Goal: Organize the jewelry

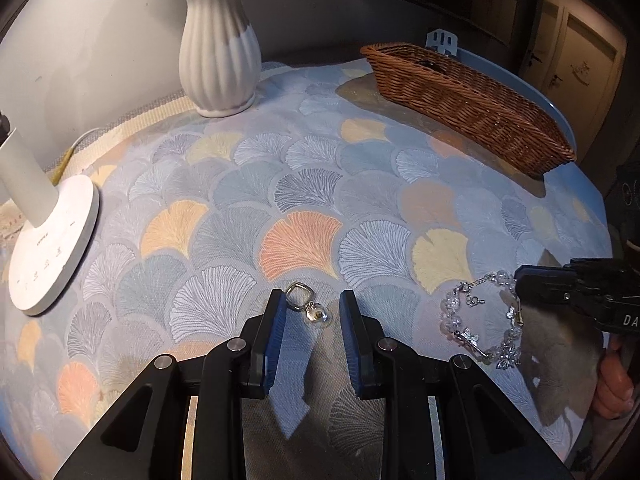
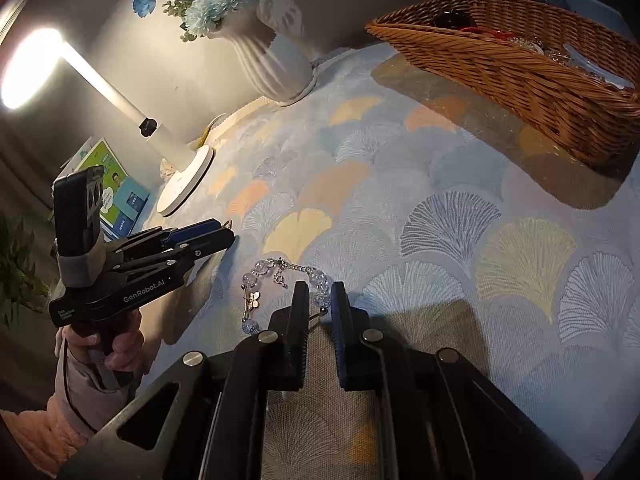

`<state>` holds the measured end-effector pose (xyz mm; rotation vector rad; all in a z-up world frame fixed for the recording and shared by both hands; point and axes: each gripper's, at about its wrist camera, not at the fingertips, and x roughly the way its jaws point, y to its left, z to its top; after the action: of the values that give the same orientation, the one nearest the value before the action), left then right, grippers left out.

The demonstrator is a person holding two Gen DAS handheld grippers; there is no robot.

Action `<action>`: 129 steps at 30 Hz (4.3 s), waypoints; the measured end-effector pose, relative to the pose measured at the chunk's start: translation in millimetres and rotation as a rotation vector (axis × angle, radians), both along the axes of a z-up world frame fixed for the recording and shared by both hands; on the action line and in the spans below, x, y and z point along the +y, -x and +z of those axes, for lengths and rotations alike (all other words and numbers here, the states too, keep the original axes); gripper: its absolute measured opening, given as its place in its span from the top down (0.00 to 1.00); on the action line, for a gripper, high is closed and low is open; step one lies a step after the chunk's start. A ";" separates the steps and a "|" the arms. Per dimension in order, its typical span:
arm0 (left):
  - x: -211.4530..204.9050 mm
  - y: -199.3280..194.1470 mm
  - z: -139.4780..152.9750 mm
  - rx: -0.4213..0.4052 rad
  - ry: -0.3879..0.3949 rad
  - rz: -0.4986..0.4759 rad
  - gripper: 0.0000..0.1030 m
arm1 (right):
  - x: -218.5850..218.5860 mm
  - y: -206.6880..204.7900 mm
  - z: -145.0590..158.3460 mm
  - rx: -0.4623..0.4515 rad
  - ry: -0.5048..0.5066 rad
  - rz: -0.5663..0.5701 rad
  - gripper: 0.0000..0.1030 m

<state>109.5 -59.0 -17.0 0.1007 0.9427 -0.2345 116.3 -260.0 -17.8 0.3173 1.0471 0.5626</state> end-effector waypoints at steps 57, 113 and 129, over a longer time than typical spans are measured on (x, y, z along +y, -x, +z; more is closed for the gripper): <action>-165.3 -163.6 141.8 -0.094 0.311 -0.332 0.90 | -127.9 -164.5 150.7 -0.244 0.336 -0.285 0.90; -40.0 12.6 26.3 -0.153 0.161 -0.013 0.26 | -4.2 0.0 52.8 -0.275 0.511 -0.684 0.32; -24.3 8.4 22.2 -0.098 0.239 0.058 0.26 | 1.7 -4.5 48.1 -0.250 0.553 -0.678 0.32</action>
<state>101.1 -83.3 5.2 -0.1339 0.8129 -0.2841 120.7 -258.3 30.3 0.0910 0.7492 -0.2949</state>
